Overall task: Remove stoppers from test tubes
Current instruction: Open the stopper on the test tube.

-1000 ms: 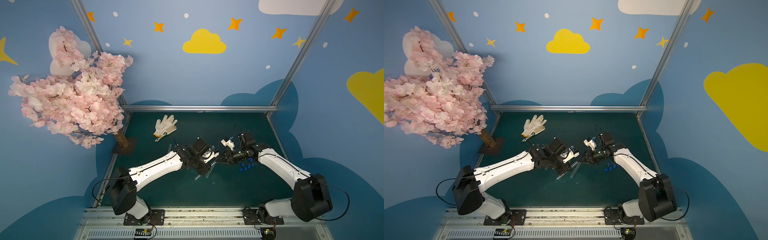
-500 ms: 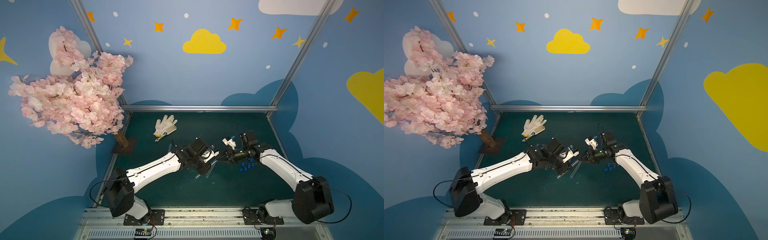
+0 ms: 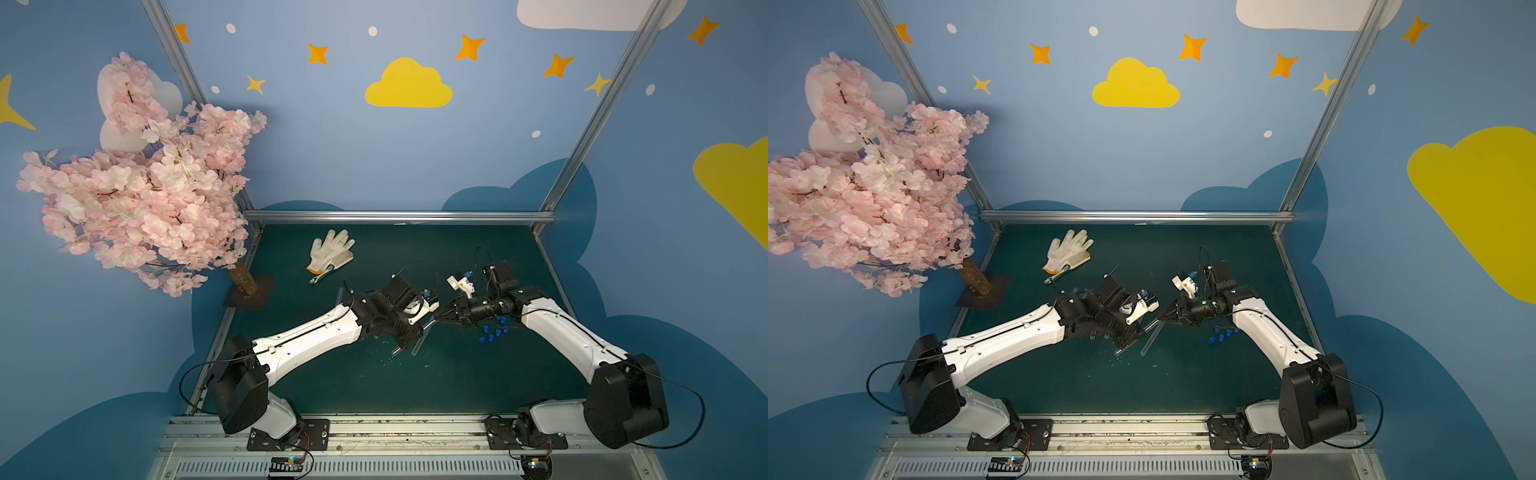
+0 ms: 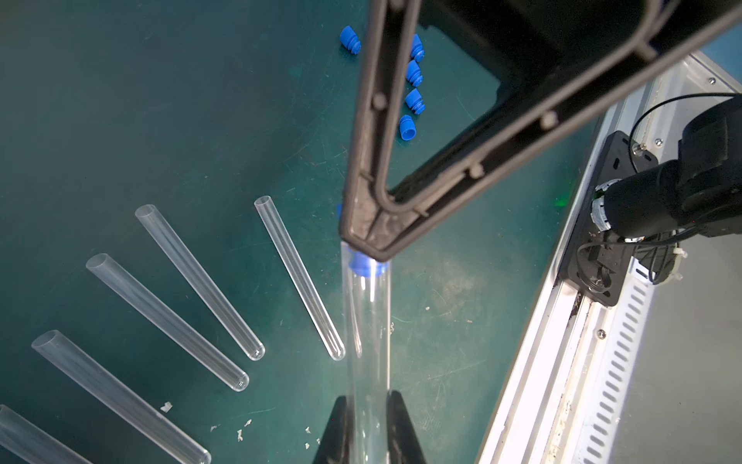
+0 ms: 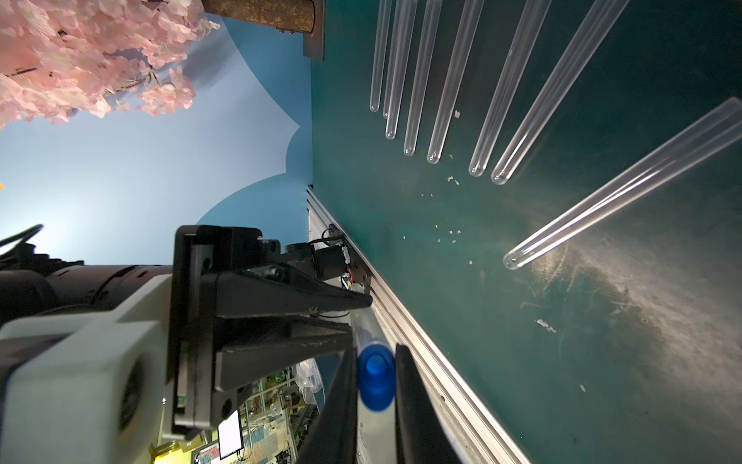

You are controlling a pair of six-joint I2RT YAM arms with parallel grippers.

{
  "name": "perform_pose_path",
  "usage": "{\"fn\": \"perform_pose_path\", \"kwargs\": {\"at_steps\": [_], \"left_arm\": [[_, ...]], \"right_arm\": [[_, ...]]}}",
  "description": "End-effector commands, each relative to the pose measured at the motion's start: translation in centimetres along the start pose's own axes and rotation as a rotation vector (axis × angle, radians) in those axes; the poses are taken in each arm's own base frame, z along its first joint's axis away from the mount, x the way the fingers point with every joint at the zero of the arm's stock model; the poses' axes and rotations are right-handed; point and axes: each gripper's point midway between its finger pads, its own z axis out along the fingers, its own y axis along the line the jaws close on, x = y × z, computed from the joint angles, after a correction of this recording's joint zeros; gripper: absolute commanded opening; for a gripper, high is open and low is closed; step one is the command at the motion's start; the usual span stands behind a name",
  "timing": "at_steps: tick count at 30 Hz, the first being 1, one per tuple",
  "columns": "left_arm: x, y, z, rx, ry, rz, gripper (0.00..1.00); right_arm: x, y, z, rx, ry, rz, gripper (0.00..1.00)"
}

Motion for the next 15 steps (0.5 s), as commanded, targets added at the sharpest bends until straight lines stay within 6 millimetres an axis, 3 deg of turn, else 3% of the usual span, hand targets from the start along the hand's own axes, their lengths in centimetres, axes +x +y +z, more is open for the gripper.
{"fn": "perform_pose_path", "kwargs": {"at_steps": [1,15], "left_arm": [[3.03,0.89,0.30,-0.027,0.111,-0.028,0.06],[3.36,1.22,0.42,-0.035,0.123,-0.030,0.06]], "right_arm": [[-0.42,-0.24,-0.96,0.056,-0.009,-0.028,0.06],[-0.88,-0.05,-1.18,0.052,-0.021,-0.036,0.06]]}}
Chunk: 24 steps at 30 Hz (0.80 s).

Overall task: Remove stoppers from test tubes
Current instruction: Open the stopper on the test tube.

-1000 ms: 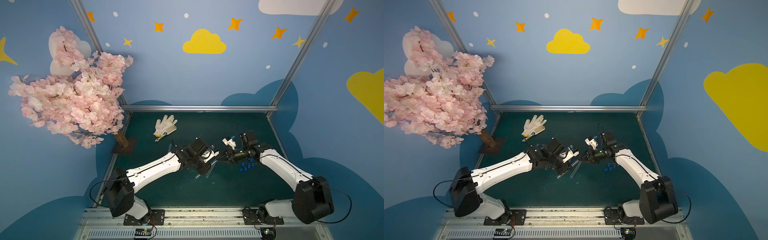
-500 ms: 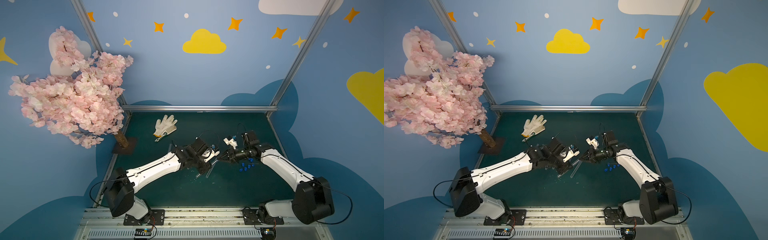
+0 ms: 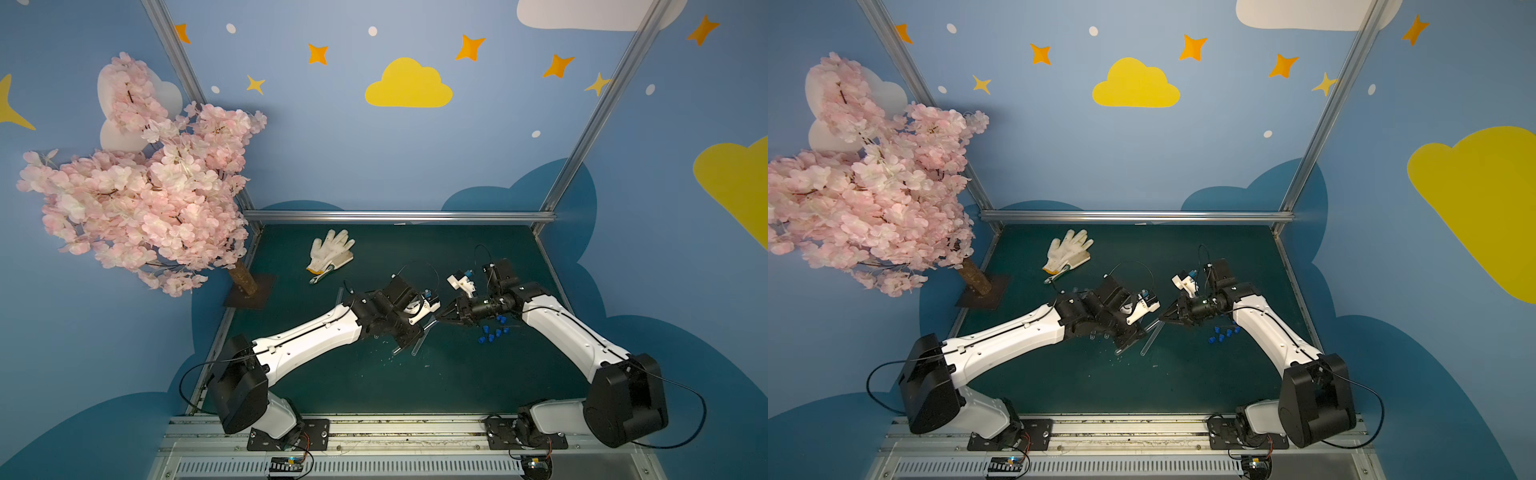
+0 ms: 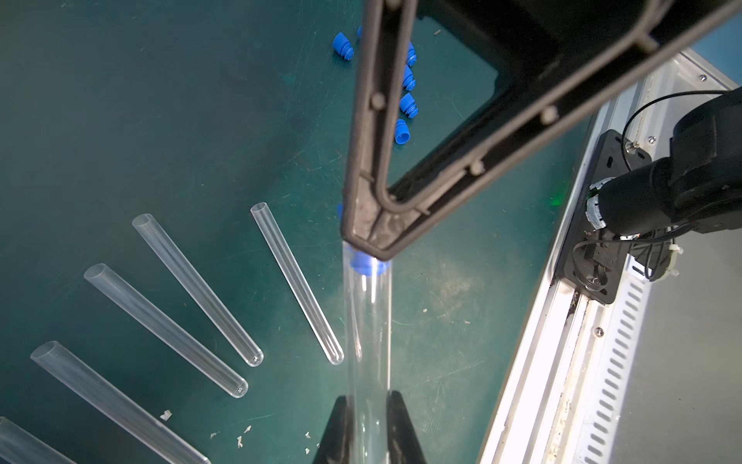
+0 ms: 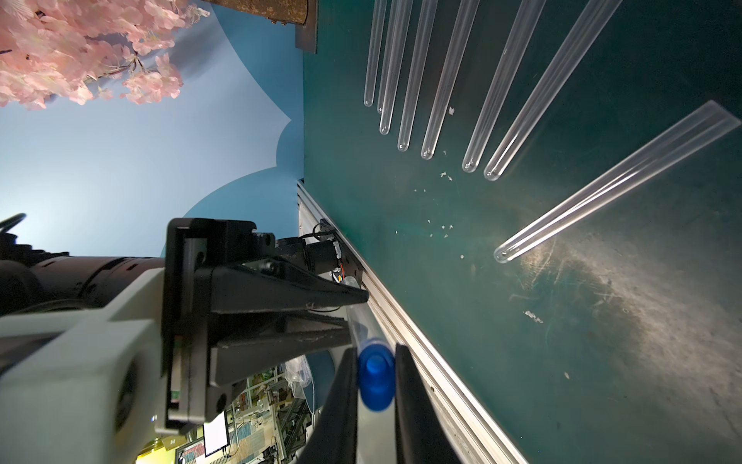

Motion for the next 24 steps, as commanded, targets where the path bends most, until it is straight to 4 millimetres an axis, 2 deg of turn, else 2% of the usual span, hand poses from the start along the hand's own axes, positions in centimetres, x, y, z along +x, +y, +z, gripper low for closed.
{"fn": "perform_pose_path", "kwargs": {"at_steps": [1,7,13,24], "left_arm": [[3.6,1.2,0.4,-0.037,0.132,-0.045,0.06],[3.8,1.4,0.4,-0.043,0.143,-0.037,0.06],[4.0,1.3,0.6,-0.040,0.152,-0.032,0.06],[4.3,1.5,0.6,-0.047,0.167,-0.019,0.06]], "right_arm": [[-0.9,-0.3,-0.8,0.036,-0.028,-0.010,0.06],[-0.8,-0.9,-1.0,0.072,-0.020,0.000,0.06],[-1.5,0.1,-1.4,0.024,-0.059,-0.017,0.06],[-1.8,0.2,-2.0,0.022,-0.086,-0.026,0.07]]}}
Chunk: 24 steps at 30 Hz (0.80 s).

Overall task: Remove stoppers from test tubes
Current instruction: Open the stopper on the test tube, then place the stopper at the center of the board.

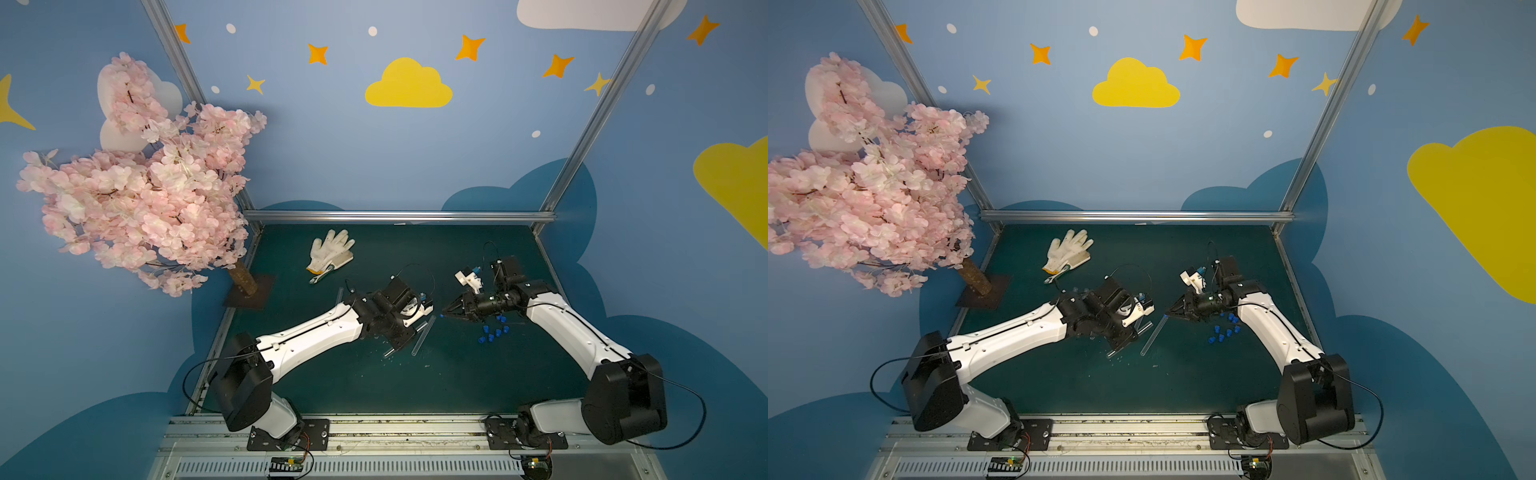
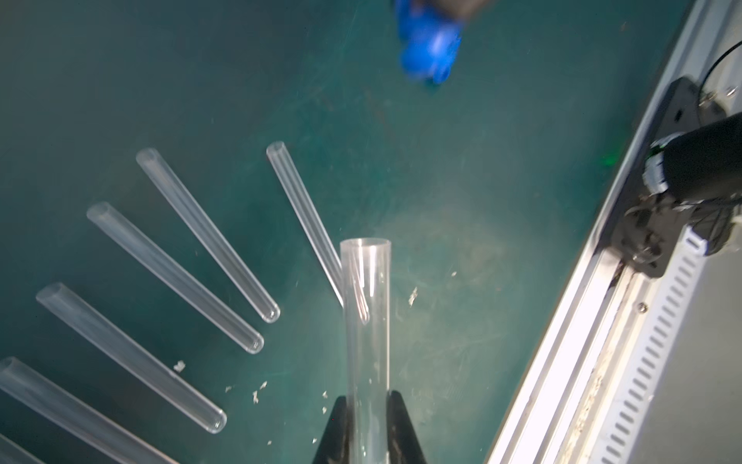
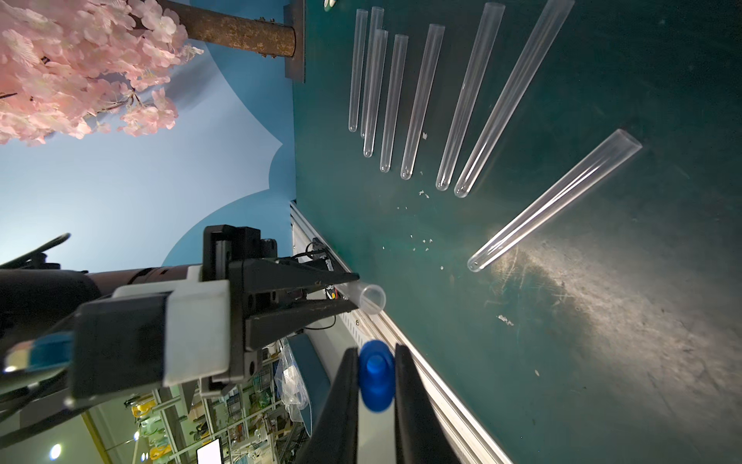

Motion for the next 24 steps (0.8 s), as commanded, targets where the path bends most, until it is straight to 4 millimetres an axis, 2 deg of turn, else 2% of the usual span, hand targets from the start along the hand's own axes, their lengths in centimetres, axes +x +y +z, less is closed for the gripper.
{"fn": "perform_pose_path", "kwargs": {"at_steps": [1,3,7,13,19,24], "left_arm": [[1.3,0.3,0.2,-0.008,0.051,0.001,0.06],[1.2,0.3,0.1,-0.006,0.045,-0.011,0.06],[1.1,0.4,-0.4,0.004,0.012,-0.059,0.06],[2.0,1.0,-0.7,-0.014,0.019,-0.088,0.06],[2.5,0.9,-0.5,-0.012,0.023,-0.106,0.06],[3.2,0.8,-0.2,-0.008,0.031,-0.117,0.07]], "right_arm": [[-0.5,1.0,-0.8,-0.001,-0.035,-0.044,0.07],[-0.2,0.1,-0.9,0.049,-0.022,-0.030,0.07],[0.6,-3.2,-1.4,0.189,0.037,0.048,0.07],[0.8,-7.6,-2.9,0.358,0.089,0.100,0.07],[1.1,-12.0,-2.5,0.463,0.196,0.140,0.07],[1.1,-14.3,-2.4,0.516,0.241,0.160,0.07]]}}
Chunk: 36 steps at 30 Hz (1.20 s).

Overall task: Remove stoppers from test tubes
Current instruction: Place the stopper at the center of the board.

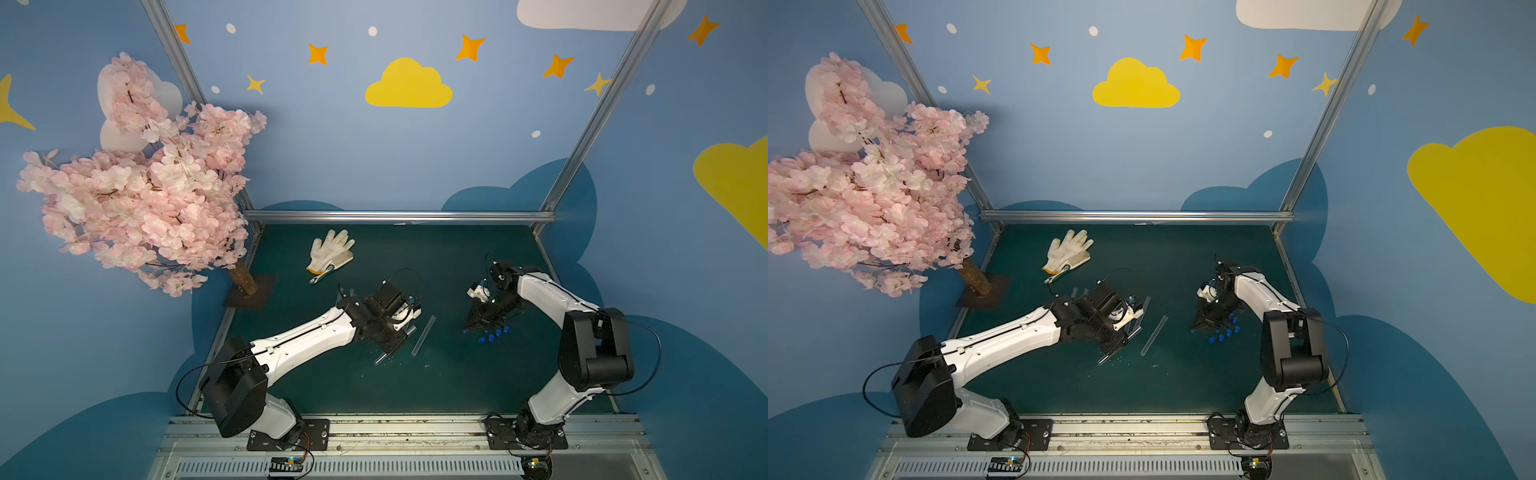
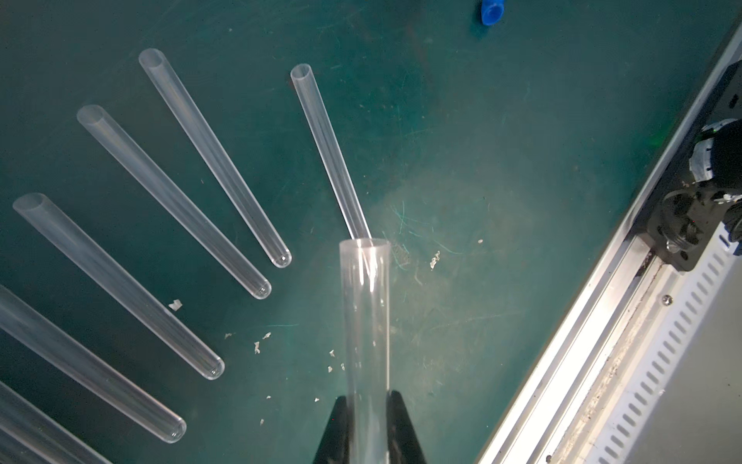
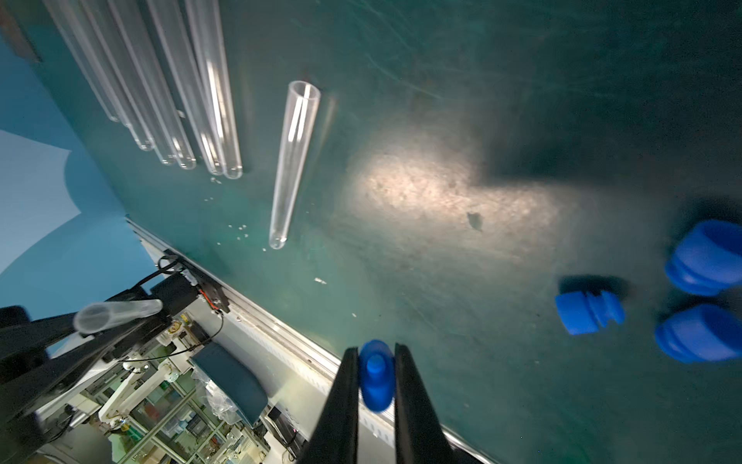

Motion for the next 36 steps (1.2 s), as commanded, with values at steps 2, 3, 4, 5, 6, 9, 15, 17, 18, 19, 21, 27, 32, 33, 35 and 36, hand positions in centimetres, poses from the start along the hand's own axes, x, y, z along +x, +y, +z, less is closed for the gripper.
{"fn": "perform_pose_path", "kwargs": {"at_steps": [2,3,4,5,6,9,15,17,18,19,21,27,32,33,35,36], "left_arm": [[0.4,-0.3,-0.3,0.016,-0.008,-0.017,0.07],[0.6,-0.3,-0.2,0.017,-0.004,-0.019,0.07],[0.7,-0.3,-0.1,0.019,-0.002,-0.021,0.07],[0.9,-0.3,0.0,0.020,0.002,-0.024,0.07],[1.0,-0.2,0.2,0.021,0.006,-0.028,0.07],[1.3,-0.2,0.4,0.017,0.006,-0.046,0.07],[1.7,0.1,0.9,0.009,0.000,-0.095,0.09],[1.8,0.1,1.0,0.008,-0.001,-0.104,0.09],[1.9,0.3,1.0,0.004,-0.002,-0.114,0.09],[2.0,0.3,1.1,0.000,-0.003,-0.120,0.09],[2.0,0.6,1.0,-0.012,-0.007,-0.133,0.09],[2.2,1.4,0.8,-0.023,-0.016,-0.176,0.10],[2.5,2.8,0.2,-0.041,-0.031,-0.272,0.10],[2.7,3.3,0.1,-0.045,-0.033,-0.303,0.10],[3.0,4.3,-0.3,-0.057,-0.039,-0.354,0.10],[3.2,4.8,-0.6,-0.065,-0.042,-0.382,0.10]], "right_arm": [[-0.1,-1.7,0.1,0.083,0.045,-0.022,0.07],[-0.3,-1.9,0.3,0.090,0.052,-0.025,0.07],[-0.4,-2.2,0.5,0.093,0.059,-0.023,0.07],[-0.5,-2.3,0.7,0.096,0.065,-0.024,0.07],[-0.6,-2.6,0.9,0.102,0.074,-0.022,0.07],[-0.9,-3.4,1.4,0.128,0.099,-0.023,0.07],[-1.3,-4.5,2.6,0.155,0.147,-0.024,0.07],[-1.5,-4.7,2.9,0.156,0.153,-0.022,0.07],[-1.6,-4.8,3.0,0.157,0.153,-0.022,0.08],[-1.6,-4.9,3.2,0.158,0.160,-0.019,0.08],[-1.7,-5.0,3.5,0.154,0.167,-0.015,0.09],[-2.0,-5.0,3.5,0.153,0.157,-0.022,0.22],[-2.1,-4.6,2.7,0.160,0.138,-0.039,0.33],[-2.1,-4.4,2.6,0.153,0.133,-0.044,0.34],[-2.3,-3.5,1.9,0.132,0.102,-0.064,0.36],[-2.4,-3.0,1.3,0.136,0.083,-0.076,0.37]]}}
